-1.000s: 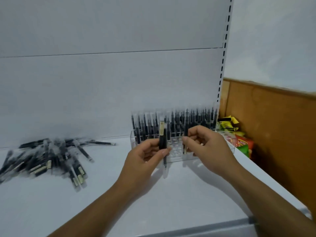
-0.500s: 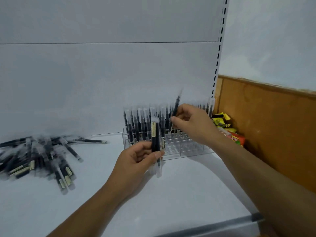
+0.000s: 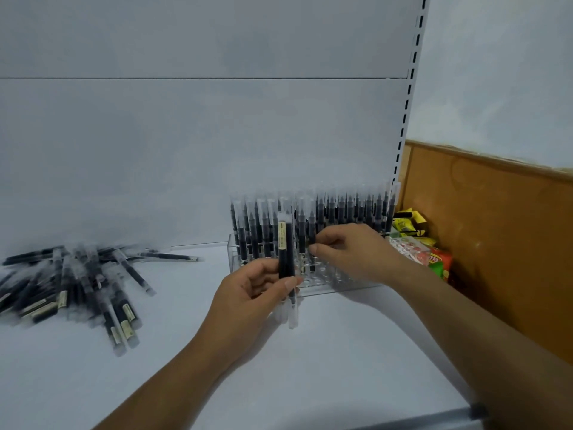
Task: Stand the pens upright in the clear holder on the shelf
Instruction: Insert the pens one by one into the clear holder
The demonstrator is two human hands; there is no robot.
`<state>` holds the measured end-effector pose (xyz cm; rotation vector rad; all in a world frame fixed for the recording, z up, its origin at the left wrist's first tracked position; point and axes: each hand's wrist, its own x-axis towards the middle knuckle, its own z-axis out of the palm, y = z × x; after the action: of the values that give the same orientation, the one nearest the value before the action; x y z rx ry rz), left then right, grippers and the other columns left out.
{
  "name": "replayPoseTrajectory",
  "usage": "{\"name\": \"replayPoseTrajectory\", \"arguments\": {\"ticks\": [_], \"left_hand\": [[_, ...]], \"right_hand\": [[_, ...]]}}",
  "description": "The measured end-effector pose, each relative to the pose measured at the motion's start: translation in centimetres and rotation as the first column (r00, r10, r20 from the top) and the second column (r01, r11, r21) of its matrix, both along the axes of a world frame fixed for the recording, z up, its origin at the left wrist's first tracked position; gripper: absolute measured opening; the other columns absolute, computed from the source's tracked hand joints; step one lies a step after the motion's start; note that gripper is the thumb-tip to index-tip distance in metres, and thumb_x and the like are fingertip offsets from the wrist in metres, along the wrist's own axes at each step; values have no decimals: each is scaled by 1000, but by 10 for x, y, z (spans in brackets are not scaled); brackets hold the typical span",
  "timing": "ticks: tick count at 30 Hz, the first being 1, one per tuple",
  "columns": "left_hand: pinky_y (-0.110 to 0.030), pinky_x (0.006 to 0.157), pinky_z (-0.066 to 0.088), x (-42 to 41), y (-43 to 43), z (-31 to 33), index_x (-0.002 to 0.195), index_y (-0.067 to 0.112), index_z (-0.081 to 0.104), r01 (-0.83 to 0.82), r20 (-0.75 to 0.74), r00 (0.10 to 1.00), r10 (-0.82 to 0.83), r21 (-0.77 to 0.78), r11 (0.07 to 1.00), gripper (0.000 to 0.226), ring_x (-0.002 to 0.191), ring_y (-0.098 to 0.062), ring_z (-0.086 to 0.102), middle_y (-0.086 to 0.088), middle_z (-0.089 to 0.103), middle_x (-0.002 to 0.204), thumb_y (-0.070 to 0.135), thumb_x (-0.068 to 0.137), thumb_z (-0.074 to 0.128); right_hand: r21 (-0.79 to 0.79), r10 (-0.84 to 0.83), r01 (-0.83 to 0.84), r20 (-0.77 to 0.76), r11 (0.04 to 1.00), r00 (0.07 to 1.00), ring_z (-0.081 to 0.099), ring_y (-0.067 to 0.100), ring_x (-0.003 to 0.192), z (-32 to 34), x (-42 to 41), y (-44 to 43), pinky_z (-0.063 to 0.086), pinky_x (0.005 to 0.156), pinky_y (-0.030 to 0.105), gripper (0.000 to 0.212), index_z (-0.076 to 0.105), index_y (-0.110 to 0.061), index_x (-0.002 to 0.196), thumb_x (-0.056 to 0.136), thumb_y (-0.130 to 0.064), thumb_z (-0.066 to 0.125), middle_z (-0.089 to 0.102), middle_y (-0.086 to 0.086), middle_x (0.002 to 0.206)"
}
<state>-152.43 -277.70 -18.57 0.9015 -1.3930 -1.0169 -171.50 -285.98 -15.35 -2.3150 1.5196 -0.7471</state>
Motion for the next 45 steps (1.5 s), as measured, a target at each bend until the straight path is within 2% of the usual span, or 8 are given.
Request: {"name": "replayPoseTrajectory", "arguments": {"ticks": [8, 14, 20, 30, 36, 39, 42, 45], "left_hand": [[-26, 83, 56, 1, 0, 3, 96, 16, 70, -13, -12, 1000, 13, 26, 1000, 28, 92, -22, 70, -7, 75, 92, 25, 69, 68], [-18, 73, 54, -3, -1, 9, 99, 14, 70, 18, -26, 1000, -17, 43, 999, 29, 86, -16, 70, -7, 75, 91, 22, 71, 68], [-14, 69, 52, -17, -9, 9, 102, 5, 68, 21, -108, 994, -12, 79, 997, 24, 80, -12, 70, -14, 74, 93, 10, 78, 68], [-14, 69, 52, -20, -5, 7, 106, 0, 67, 27, -193, 981, -9, 89, 996, 23, 79, -11, 71, -15, 74, 90, -2, 84, 61], [-16, 60, 53, -19, -4, 9, 103, 6, 68, -33, -245, 968, 62, 120, 992, 18, 70, -10, 68, -6, 74, 79, 0, 90, 56], [-16, 56, 51, -18, -3, 9, 102, 6, 67, -28, -242, 969, 58, 125, 992, 17, 66, -11, 66, -5, 74, 77, 0, 91, 55], [-15, 57, 51, -19, -2, 9, 102, 5, 67, -14, -221, 974, 41, 120, 993, 17, 66, -10, 66, -4, 74, 77, 0, 90, 56], [-16, 57, 51, -18, -2, 8, 102, 6, 67, -9, -216, 976, 34, 116, 993, 17, 67, -10, 66, -5, 74, 78, 1, 90, 56]], "right_hand": [[-108, -6, 8, 12, 994, 1000, 60, 10, 82, -6, 13, 2, 43, 68, 26, 22, 64, -24, 84, 94, -43, 58, 61, -13, 80], [-151, 14, -6, 55, 989, 998, 58, 4, 89, -10, 17, -1, 43, 72, 19, 26, 71, -23, 107, 93, -41, 60, 67, -14, 98], [-412, 81, 75, 349, 908, 934, 61, 8, 80, -4, 7, 14, 52, 72, 24, 13, 73, -23, 101, 92, -23, 63, 66, -15, 88], [-146, 284, -248, 618, 958, 733, 54, 14, 65, -6, 17, 28, 50, 63, 24, 18, 59, -19, 98, 87, -9, 69, 61, -6, 73], [-127, 207, -175, 783, 976, 587, 51, 2, 56, 9, 13, 33, 39, 52, 13, 18, 67, -17, 91, 92, -1, 59, 65, -4, 74], [-72, 105, -88, 881, 994, 461, 55, 15, 73, 12, 3, 28, 42, 63, 26, 25, 71, -22, 92, 96, -4, 53, 71, -4, 80], [-43, 82, -92, 881, 995, 466, 61, 13, 94, 9, 0, 22, 48, 80, 29, 40, 70, -23, 99, 94, 7, 44, 72, -8, 91], [-72, 118, -105, 833, 992, 541, 62, -2, 85, 6, 0, 22, 49, 71, 16, 26, 64, -21, 106, 93, 0, 57, 65, -4, 98]]}}
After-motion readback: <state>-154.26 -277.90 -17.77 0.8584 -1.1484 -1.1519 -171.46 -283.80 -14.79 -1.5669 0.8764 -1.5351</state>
